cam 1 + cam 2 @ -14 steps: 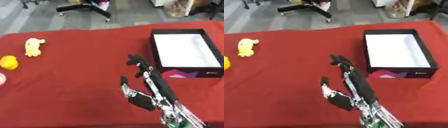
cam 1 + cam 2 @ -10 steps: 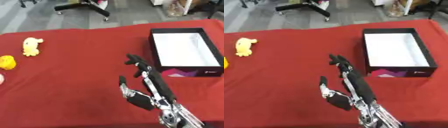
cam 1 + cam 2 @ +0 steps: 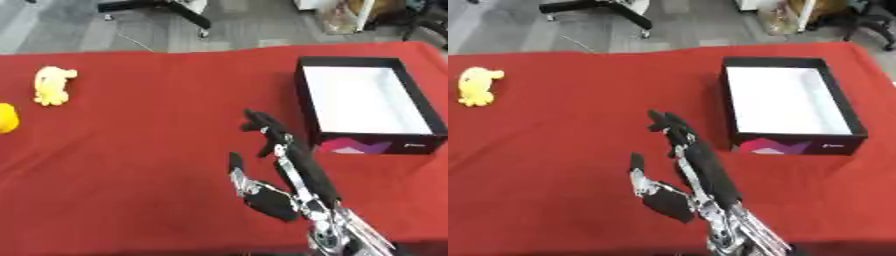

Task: Pick up the objects with one hand, pass them to the other hand, and then place them into the box on the other side of the table.

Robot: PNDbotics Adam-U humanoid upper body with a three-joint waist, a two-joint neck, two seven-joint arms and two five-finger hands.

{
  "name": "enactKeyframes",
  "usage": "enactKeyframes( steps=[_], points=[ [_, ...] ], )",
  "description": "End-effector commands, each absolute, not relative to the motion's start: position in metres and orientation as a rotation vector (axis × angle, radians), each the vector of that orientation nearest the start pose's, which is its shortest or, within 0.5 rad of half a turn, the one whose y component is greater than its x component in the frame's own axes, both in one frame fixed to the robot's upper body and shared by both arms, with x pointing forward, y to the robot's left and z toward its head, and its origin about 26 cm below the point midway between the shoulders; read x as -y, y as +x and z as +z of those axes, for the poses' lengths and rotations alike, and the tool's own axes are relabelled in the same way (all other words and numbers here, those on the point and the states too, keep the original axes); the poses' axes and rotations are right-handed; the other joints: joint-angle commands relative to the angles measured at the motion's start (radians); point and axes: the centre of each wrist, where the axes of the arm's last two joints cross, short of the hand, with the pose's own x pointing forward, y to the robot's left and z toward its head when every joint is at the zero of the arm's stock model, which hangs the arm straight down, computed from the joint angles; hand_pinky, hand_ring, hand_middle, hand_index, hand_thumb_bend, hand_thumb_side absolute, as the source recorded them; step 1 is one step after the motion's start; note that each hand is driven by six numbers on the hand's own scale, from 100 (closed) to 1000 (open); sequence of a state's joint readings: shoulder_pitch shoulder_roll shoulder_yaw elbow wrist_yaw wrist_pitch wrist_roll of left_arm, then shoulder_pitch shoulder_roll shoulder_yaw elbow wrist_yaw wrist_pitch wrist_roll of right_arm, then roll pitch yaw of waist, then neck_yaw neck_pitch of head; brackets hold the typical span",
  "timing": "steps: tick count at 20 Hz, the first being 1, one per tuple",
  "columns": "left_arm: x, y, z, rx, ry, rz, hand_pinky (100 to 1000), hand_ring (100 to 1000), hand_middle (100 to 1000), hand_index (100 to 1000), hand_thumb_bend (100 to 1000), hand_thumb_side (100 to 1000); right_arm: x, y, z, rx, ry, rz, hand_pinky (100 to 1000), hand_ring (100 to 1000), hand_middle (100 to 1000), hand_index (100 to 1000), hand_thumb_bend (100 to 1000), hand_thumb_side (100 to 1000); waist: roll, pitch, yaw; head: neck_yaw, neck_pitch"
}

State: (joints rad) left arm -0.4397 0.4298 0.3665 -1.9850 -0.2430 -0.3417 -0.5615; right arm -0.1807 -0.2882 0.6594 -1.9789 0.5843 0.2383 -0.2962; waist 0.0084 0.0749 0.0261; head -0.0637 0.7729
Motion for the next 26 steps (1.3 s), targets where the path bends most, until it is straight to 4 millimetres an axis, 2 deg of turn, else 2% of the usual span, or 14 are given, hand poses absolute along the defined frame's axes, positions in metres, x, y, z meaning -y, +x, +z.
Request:
enactKeyframes(
  steps=[1, 8, 10, 12, 13, 14, 15, 18, 20, 24, 26],
  points=[
    [-0.352, 0.286, 0.288, -3.098, -0.953, 1.467, 768, 623, 637, 802, 100, 313, 0.116, 0.233, 0.111, 2.069, -0.406, 0.777, 568, 1000, 786, 1000, 100, 636, 0.001, -0.010, 0.002, 0.000, -0.003],
    [-0.357, 0.284, 0.288, -3.107, -1.013, 1.476, 768, 625, 640, 804, 100, 319, 0.117, 0.233, 0.112, 2.070, -0.410, 0.784, 569, 1000, 786, 1000, 100, 631, 0.005, -0.013, 0.000, 0.011, -0.003],
    [-0.362, 0.283, 0.288, -3.097, -1.074, 1.503, 771, 629, 646, 809, 100, 307, 0.117, 0.233, 0.112, 2.070, -0.412, 0.787, 569, 1000, 786, 1000, 100, 631, 0.008, -0.013, -0.002, 0.034, -0.003],
    [-0.374, 0.286, 0.288, -3.068, -1.189, 1.566, 780, 641, 660, 824, 100, 264, 0.118, 0.234, 0.112, 2.069, -0.414, 0.791, 569, 1000, 787, 1000, 100, 630, 0.013, -0.014, -0.003, 0.087, -0.003],
    [-0.381, 0.288, 0.287, -3.038, -1.266, 1.609, 781, 643, 662, 826, 100, 257, 0.118, 0.234, 0.112, 2.068, -0.415, 0.793, 569, 1000, 787, 1000, 100, 630, 0.016, -0.015, -0.004, 0.116, -0.003],
    [-0.391, 0.290, 0.287, -2.986, -1.381, 1.672, 799, 665, 685, 850, 100, 192, 0.119, 0.234, 0.112, 2.068, -0.417, 0.796, 569, 1000, 787, 1000, 100, 628, 0.021, -0.016, -0.004, 0.151, -0.003],
    [-0.401, 0.293, 0.287, -2.914, -1.513, 1.741, 806, 673, 695, 859, 100, 186, 0.119, 0.234, 0.112, 2.067, -0.419, 0.800, 569, 1000, 787, 1000, 100, 627, 0.025, -0.018, -0.005, 0.180, -0.003],
    [-0.437, 0.305, 0.283, -2.660, -1.890, 1.935, 825, 697, 721, 878, 100, 196, 0.121, 0.234, 0.111, 2.062, -0.423, 0.812, 570, 1000, 787, 1000, 100, 624, 0.038, -0.025, -0.008, 0.253, -0.003],
    [-0.462, 0.314, 0.279, -2.488, -2.094, 2.044, 836, 711, 734, 890, 161, 225, 0.122, 0.234, 0.111, 2.058, -0.426, 0.820, 570, 1000, 787, 1000, 100, 620, 0.045, -0.030, -0.010, 0.292, -0.003],
    [-0.503, 0.329, 0.267, -2.177, -2.382, 2.228, 852, 729, 749, 905, 270, 289, 0.123, 0.234, 0.110, 2.053, -0.427, 0.834, 571, 1000, 788, 1000, 100, 618, 0.052, -0.037, -0.015, 0.321, -0.003],
    [-0.520, 0.336, 0.257, -2.044, -2.482, 2.332, 854, 732, 752, 910, 276, 316, 0.123, 0.234, 0.110, 2.051, -0.426, 0.838, 571, 1000, 788, 1000, 100, 617, 0.052, -0.039, -0.019, 0.319, -0.003]
  ],
)
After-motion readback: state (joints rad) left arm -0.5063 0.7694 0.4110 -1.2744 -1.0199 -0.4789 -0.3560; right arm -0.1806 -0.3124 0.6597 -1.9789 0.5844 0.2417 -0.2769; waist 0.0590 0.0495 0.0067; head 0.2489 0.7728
